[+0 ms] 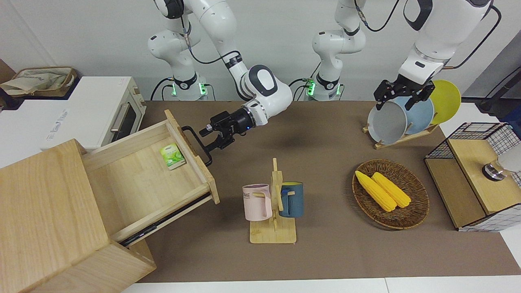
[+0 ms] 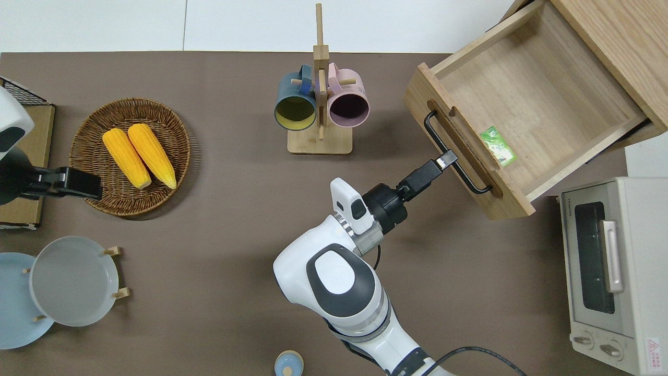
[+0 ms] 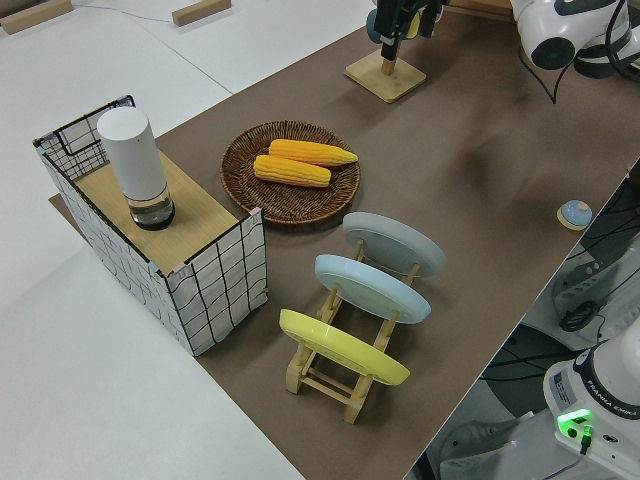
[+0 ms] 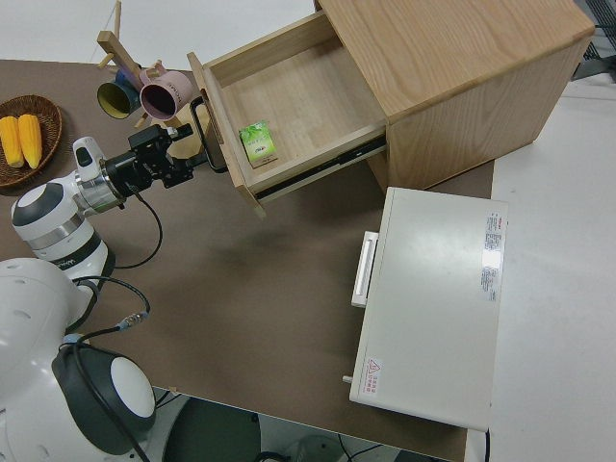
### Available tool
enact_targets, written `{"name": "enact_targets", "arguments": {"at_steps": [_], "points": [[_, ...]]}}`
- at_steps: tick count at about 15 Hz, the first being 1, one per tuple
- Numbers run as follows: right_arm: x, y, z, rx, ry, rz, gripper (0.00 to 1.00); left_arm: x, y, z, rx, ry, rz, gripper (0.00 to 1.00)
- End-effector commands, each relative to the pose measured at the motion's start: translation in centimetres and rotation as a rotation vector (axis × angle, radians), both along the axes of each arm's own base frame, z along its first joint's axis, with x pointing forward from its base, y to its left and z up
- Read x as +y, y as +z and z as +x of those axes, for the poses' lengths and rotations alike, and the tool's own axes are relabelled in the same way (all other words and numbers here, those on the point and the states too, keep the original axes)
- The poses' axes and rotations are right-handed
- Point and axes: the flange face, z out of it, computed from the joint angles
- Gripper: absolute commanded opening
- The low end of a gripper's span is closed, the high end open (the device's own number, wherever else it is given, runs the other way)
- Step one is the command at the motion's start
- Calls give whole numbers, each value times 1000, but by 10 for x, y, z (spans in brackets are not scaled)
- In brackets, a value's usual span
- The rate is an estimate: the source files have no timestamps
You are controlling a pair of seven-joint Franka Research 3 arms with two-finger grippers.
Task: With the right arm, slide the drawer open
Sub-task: 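Release the handle and back the right gripper away from the drawer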
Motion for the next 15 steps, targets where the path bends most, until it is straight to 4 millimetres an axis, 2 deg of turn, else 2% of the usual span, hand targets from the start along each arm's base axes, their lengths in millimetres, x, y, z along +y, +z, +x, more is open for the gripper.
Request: {"name": "enact_targets", "arguments": {"at_steps": [1,3,5,8,10,14,15], "points": [[9,7,3,-16,-15,41,985,1,4,2,5,-12,16,993],[26,27,10,-13,-41,120,985,1,4,2,5,-12,16,993],[56,43,7,7,-39,162,985,1,3,2,6,-12,16,993],[65,54,5,19,-59,188,985,1,4,2,5,-12,16,993],[72,65,2,42,-80,265,985,1,4,2,5,-12,16,993],[80,94,-6,100,-150,472,985,1,4,2,5,-12,16,993],[79,106,-7,112,-166,530,983,1,3,2,6,-12,16,993]]}}
